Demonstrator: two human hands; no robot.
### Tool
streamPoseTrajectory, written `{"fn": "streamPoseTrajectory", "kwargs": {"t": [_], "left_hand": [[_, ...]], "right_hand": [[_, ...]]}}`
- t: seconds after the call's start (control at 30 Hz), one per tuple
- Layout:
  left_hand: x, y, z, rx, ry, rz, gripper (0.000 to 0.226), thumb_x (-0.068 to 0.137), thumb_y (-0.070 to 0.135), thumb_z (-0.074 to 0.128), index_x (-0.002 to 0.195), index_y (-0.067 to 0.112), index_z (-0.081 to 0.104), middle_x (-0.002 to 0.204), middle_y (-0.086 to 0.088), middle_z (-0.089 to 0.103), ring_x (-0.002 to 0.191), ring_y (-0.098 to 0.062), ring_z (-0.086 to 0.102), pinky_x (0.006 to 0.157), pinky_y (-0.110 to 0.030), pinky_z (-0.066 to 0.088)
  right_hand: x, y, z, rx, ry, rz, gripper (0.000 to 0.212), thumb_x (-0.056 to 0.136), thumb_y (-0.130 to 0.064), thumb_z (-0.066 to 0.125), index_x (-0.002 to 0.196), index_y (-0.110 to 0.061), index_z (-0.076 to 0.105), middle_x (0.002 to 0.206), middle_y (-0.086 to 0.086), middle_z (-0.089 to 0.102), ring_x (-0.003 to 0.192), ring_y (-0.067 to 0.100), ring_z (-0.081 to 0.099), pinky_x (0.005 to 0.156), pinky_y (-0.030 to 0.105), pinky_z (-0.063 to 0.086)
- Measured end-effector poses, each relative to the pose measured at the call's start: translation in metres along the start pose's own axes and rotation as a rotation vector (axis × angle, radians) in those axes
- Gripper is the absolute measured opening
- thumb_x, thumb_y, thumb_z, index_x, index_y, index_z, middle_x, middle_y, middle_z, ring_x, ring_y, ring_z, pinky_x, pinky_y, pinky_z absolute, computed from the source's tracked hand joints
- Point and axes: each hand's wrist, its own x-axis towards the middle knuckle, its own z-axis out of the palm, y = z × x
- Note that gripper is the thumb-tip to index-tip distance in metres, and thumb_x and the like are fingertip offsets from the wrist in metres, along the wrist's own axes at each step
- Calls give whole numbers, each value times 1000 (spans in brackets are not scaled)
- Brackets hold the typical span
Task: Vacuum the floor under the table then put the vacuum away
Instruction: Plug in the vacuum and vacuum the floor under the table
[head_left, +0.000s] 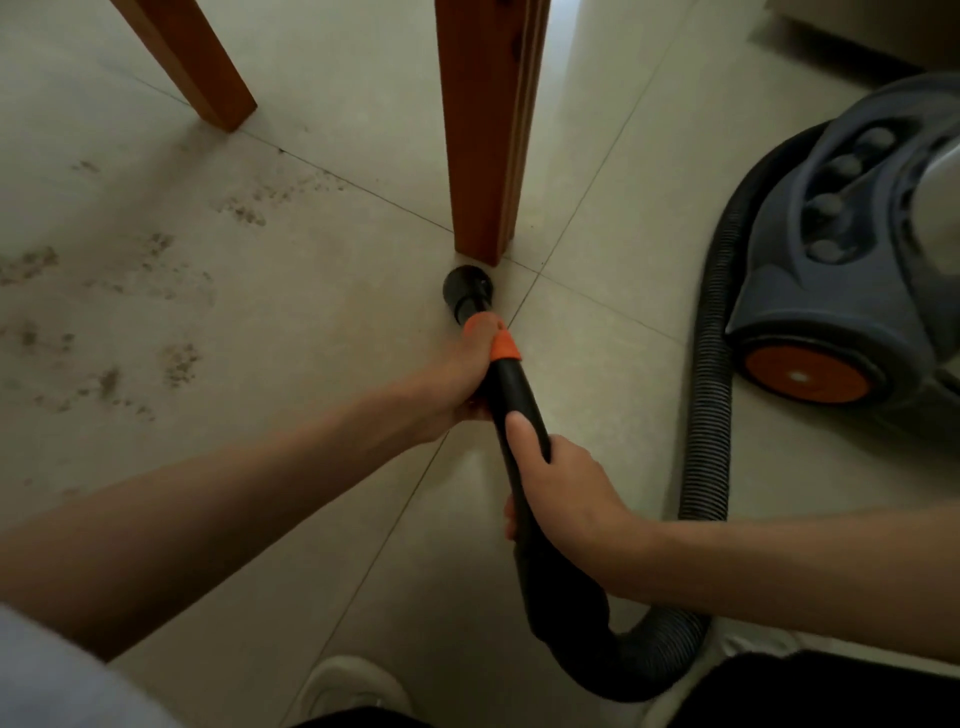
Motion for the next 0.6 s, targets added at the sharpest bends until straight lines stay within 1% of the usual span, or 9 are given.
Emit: {"fn": "streamPoseTrajectory", "kwargs": {"t": [0.07,0.1,0.2,0.3,0.4,0.43,0.53,0.6], "left_hand": [[1,-3,9,-12,-31,-8,30,96,43,38,93,16,49,81,-6,55,71,-17,57,53,-28,48],[3,-3,13,-24,-40,-8,30,96,43,37,95,16,49,81,-6,55,71,-17,57,53,-28,48],[6,5,21,-39,-48,-4,31,98,44,35,90,17,48,81,-6,55,71,-17,56,54,-28,47],[9,11,32,-8,-36,11,37,99,46,33,94,13,49,83,-7,55,71,-17,56,57,-28,48],[14,17,47,29,-28,9,41,99,48,32,92,11,49,81,-7,55,70,-16,55,57,-27,49],[17,20,53,38,-26,9,42,99,48,31,95,11,48,81,-6,54,69,-16,55,57,-26,49],[26,29,65,54,-2,17,44,99,51,29,103,10,44,82,-7,53,70,-17,54,59,-27,49],[33,34,68,60,2,27,47,98,52,28,107,9,43,84,-8,53,72,-18,55,61,-28,49]], "right_hand": [[-1,7,-10,-4,17,-2,42,97,-51,35,84,-14,52,66,6,62,50,15,60,50,24,47],[-1,9,-14,-9,21,-8,42,97,-50,35,83,-14,51,65,6,62,49,15,60,50,25,47],[4,9,-23,-1,29,-16,43,97,-51,34,83,-13,52,63,6,62,50,15,61,52,26,47],[8,8,-30,20,39,-6,46,97,-51,33,84,-11,53,62,7,62,49,16,62,53,26,47],[11,10,-40,50,52,12,51,97,-53,33,87,-8,56,61,7,63,52,18,64,55,28,50],[14,11,-44,73,58,19,52,96,-53,33,88,-7,57,61,8,63,52,18,64,56,28,50],[22,7,-53,160,78,34,51,96,-53,35,81,-9,54,56,9,62,49,21,63,57,31,51],[27,2,-58,200,72,32,52,97,-52,34,82,-7,56,56,9,61,49,21,63,58,31,52]]}}
